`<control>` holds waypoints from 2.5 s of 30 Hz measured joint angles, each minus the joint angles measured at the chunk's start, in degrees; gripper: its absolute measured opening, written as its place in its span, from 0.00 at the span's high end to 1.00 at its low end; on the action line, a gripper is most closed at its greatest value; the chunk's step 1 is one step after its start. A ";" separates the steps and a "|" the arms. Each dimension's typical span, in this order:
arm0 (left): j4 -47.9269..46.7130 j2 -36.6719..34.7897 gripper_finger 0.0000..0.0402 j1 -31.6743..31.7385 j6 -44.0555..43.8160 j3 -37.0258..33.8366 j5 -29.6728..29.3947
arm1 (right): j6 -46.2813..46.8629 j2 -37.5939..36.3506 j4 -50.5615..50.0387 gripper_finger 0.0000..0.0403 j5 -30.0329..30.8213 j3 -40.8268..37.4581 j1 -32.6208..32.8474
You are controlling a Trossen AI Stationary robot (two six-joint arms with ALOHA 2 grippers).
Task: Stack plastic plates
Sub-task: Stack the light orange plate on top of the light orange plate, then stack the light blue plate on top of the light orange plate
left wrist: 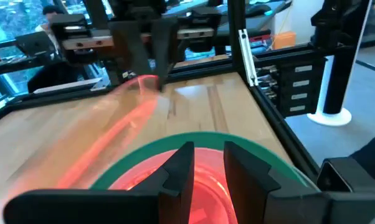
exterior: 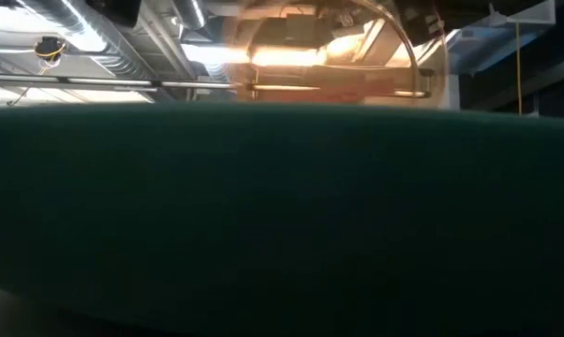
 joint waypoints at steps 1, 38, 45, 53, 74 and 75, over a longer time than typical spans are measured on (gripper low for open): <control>0.43 -0.07 0.80 0.05 -0.09 -0.61 0.14 | 0.00 0.80 1.53 0.99 -0.93 0.00 -0.12; 26.72 -0.09 0.80 0.38 0.68 -14.39 -0.30 | 0.83 8.54 9.09 0.57 -6.39 2.60 -1.89; 25.32 -0.09 0.80 1.93 -2.13 -14.37 1.84 | -5.97 -2.92 -10.98 0.49 12.32 2.67 -6.60; 22.41 -0.07 0.80 3.56 -5.23 -14.37 3.74 | -9.07 -5.13 -24.06 0.49 16.83 2.24 -21.52; 18.72 -0.04 0.80 4.00 -7.78 -14.05 3.80 | -19.48 10.85 -10.19 0.49 -9.87 1.68 -54.68; 18.71 -0.04 0.80 4.07 -7.79 -14.03 3.83 | -19.56 11.67 -10.46 0.49 -10.44 2.26 -55.38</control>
